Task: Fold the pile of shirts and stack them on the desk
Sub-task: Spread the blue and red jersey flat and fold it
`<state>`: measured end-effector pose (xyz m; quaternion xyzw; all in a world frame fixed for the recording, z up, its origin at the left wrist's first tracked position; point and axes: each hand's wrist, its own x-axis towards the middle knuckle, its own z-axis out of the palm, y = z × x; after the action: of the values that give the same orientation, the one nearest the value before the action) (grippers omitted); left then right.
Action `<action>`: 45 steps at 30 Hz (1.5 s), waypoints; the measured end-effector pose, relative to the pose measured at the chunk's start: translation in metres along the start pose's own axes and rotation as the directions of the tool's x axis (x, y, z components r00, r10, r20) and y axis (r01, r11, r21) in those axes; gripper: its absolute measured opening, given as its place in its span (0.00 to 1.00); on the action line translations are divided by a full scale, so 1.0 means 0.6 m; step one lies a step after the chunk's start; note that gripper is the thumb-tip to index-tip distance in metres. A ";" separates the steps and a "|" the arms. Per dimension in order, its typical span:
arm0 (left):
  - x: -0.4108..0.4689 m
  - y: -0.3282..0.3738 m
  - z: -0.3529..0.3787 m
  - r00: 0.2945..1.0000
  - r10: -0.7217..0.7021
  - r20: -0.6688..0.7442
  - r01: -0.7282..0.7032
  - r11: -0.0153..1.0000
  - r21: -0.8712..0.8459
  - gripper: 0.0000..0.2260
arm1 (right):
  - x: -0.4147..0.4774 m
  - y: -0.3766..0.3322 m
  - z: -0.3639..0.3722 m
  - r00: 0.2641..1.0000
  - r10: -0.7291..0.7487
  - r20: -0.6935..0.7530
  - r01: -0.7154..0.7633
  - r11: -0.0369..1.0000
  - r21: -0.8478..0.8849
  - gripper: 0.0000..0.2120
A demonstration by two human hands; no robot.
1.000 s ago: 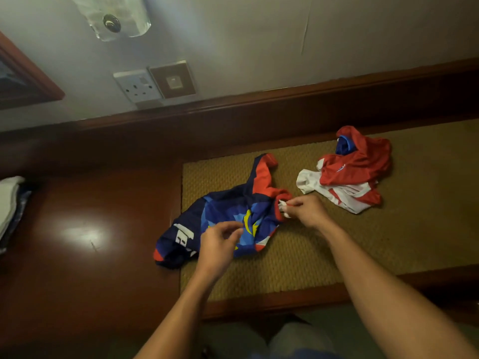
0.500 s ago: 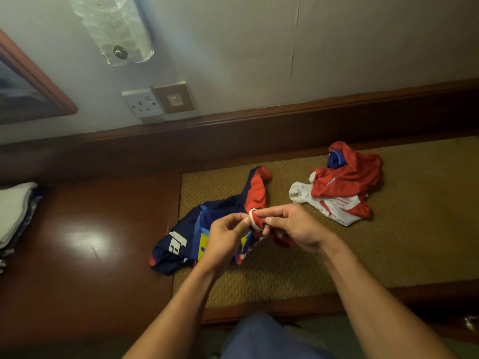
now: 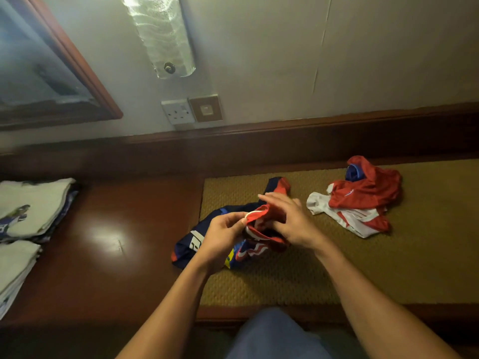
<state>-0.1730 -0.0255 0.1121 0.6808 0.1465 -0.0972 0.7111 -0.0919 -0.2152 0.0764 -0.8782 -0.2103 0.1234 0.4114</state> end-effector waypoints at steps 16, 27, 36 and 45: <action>-0.068 0.016 -0.215 0.953 0.302 -0.035 -0.132 0.517 0.846 0.17 | 0.002 -0.165 -0.022 0.966 -0.054 -0.252 0.070 0.996 0.054 0.09; -0.188 0.082 -0.504 0.802 0.551 -0.228 -0.223 0.632 0.742 0.07 | -0.080 -0.363 0.040 0.985 -0.124 -0.118 0.076 0.935 -0.347 0.17; -0.332 0.124 -0.630 0.761 0.632 -0.150 -0.381 0.622 0.684 0.08 | -0.180 -0.493 0.127 0.789 -0.215 -0.575 0.049 0.956 -0.291 0.08; -0.406 0.017 -0.661 0.760 0.649 0.035 -0.301 0.303 0.904 0.07 | -0.271 -0.479 0.217 0.776 0.244 -0.581 -0.098 0.957 0.272 0.09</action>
<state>-0.4286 0.3555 0.1926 0.9588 -0.0168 0.1797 0.2193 -0.3631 -0.0400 0.2237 -0.8338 0.0298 -0.1055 0.5411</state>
